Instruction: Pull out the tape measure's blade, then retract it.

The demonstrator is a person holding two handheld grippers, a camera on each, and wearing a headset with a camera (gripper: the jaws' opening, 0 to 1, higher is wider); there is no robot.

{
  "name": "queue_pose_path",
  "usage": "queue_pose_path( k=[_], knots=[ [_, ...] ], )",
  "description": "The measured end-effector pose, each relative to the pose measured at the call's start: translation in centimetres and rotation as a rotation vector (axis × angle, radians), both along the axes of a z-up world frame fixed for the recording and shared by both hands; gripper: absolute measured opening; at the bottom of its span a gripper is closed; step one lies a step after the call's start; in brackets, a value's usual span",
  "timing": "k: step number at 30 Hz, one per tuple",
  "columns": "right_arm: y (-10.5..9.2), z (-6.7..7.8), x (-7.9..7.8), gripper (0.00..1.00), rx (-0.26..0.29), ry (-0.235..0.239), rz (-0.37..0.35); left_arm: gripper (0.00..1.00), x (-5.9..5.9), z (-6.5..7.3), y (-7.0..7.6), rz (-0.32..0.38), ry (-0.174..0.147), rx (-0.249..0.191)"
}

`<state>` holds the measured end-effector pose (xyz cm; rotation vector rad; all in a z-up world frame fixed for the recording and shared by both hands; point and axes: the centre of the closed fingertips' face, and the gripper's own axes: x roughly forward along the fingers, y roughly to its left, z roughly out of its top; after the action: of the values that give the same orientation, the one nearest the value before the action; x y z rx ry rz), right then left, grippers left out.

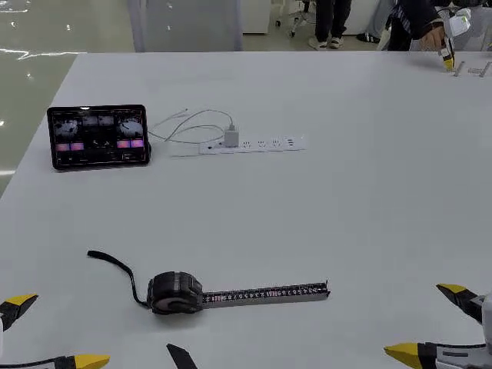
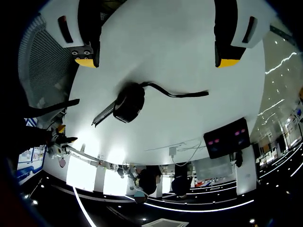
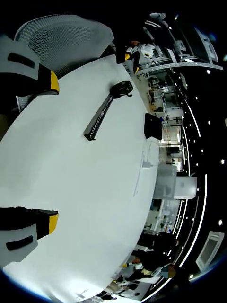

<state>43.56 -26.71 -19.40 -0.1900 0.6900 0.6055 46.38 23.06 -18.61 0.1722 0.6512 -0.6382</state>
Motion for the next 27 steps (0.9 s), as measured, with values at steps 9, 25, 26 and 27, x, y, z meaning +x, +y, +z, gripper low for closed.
queue_pose_path(
  k=[9, 25, 26, 27],
  knots=[
    [-0.2, -0.7, -0.9, 0.99, -0.001, 0.028, 0.026, 0.99, 0.0, 0.3, -0.4, -0.005, -0.001, -0.009],
    [-0.2, -0.3, -0.9, 0.99, -0.047, 0.031, 0.054, 0.99, 1.0, 0.7, -1.1, -0.008, -0.005, -0.002],
    [-0.3, -0.4, -0.7, 0.99, -0.049, 0.032, 0.056, 0.99, 1.1, 0.6, -1.1, -0.005, -0.003, 0.001],
    [-0.3, -0.3, -0.6, 0.99, -0.055, 0.033, 0.058, 0.99, 1.2, 0.6, -1.0, 0.001, 0.000, 0.002]
  ],
)
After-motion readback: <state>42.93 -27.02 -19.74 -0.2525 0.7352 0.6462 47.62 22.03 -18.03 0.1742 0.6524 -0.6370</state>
